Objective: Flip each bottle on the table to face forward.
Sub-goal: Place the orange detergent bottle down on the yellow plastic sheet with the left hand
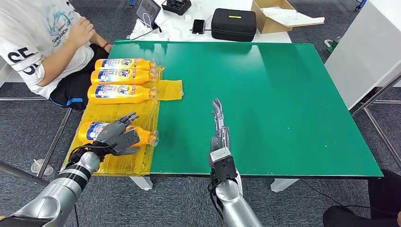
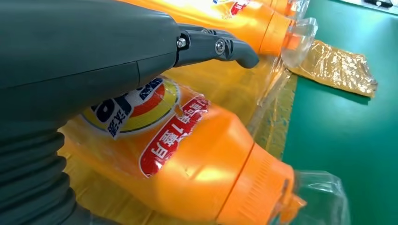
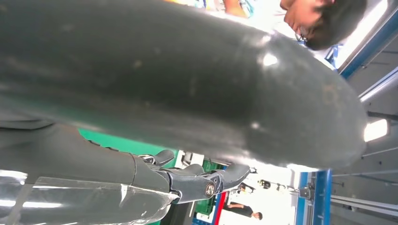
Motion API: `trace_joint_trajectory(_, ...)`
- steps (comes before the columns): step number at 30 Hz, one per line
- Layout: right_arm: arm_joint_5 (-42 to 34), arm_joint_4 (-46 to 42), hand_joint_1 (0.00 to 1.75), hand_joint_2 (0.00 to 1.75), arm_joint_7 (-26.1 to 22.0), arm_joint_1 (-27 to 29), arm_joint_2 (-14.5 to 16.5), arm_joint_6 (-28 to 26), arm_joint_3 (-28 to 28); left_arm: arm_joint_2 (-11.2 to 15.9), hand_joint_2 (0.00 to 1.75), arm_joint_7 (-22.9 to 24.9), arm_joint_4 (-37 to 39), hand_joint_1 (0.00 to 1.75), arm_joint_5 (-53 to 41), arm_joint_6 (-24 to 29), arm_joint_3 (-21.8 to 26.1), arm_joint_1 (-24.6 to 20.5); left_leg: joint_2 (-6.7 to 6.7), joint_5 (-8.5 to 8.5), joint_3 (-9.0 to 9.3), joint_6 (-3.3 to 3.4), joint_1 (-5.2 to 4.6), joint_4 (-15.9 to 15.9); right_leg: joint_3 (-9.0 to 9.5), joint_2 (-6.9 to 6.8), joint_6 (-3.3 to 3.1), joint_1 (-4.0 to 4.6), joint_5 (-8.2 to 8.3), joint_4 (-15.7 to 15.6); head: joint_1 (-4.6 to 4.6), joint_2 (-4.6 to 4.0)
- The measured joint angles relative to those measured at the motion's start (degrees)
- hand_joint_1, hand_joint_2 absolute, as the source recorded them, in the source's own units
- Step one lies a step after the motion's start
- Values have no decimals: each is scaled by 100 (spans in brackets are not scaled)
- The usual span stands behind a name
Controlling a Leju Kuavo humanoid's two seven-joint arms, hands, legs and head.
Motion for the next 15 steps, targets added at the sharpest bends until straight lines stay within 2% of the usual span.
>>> trace_joint_trajectory(9,-1,158,0,0,0,-61,20,20,-19,9,0,-308,-53,0,477,-554,119,58,0,3,24,-3,1,0,24,0,0,1,1,0,0,-1)
trace_joint_trajectory(13,-1,227,0,0,0,-89,20,28,-38,29,0,-341,-310,0,1288,-1248,152,182,0,2,28,-3,0,-1,30,0,0,1,0,0,1,-1)
trace_joint_trajectory(15,-2,262,0,0,0,-98,20,34,-47,62,87,-349,-574,0,2026,-1688,155,335,2,2,28,-3,0,-1,29,1,0,0,0,0,0,-1)
